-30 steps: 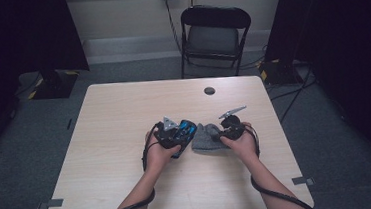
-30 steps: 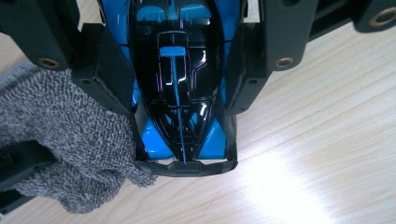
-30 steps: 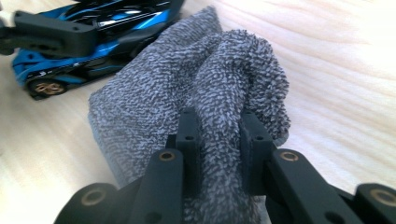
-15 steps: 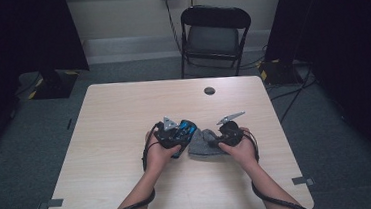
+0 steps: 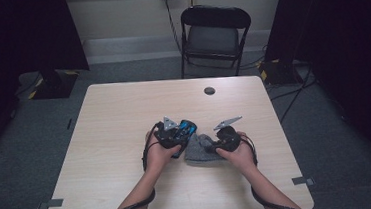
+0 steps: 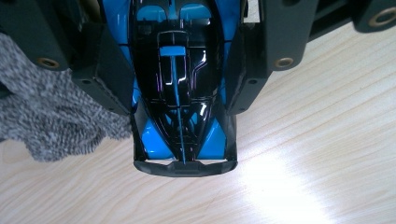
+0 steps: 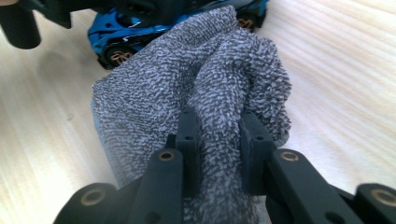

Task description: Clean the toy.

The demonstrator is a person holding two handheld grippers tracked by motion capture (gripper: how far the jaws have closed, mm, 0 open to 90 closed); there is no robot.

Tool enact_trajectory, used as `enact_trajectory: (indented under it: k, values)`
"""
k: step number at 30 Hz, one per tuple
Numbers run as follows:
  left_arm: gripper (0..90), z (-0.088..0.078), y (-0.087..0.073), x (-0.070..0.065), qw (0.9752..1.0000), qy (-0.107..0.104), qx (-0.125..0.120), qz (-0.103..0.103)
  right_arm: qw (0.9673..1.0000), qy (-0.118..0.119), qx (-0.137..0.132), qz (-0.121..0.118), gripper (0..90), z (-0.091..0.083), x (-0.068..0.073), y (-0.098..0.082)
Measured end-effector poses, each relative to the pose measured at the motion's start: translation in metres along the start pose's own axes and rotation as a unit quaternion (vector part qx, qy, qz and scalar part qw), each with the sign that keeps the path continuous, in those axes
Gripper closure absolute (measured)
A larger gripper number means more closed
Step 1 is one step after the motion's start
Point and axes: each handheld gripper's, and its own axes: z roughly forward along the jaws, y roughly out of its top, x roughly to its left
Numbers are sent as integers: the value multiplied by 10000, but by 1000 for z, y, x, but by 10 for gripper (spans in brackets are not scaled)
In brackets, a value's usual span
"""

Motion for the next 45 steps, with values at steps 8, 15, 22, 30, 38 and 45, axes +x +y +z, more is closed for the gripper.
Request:
enact_trajectory:
  k: [8, 15, 22, 30, 38, 45]
  values:
    - [430, 0, 1, 0, 10000, 4, 13, -9, 9998, 120, 67, -173, 731, 3, 12, 0]
    - [430, 0, 0, 0, 10000, 6, 7, -9, 9993, 203, 100, -284, 731, 5, 21, 0]
    - [430, 0, 0, 0, 10000, 5, 13, -7, 9988, 313, 99, -350, 731, 7, 26, -3]
    - [430, 0, 1, 0, 10000, 7, 28, -25, 9981, 411, 124, -439, 730, 7, 31, -4]
    - [430, 0, 1, -1, 10000, 9, 42, -11, 9970, 536, 140, -535, 730, 9, 39, -6]
    - [430, 0, 2, -1, 10000, 8, 52, -10, 9958, 648, 159, -630, 730, 10, 45, -7]
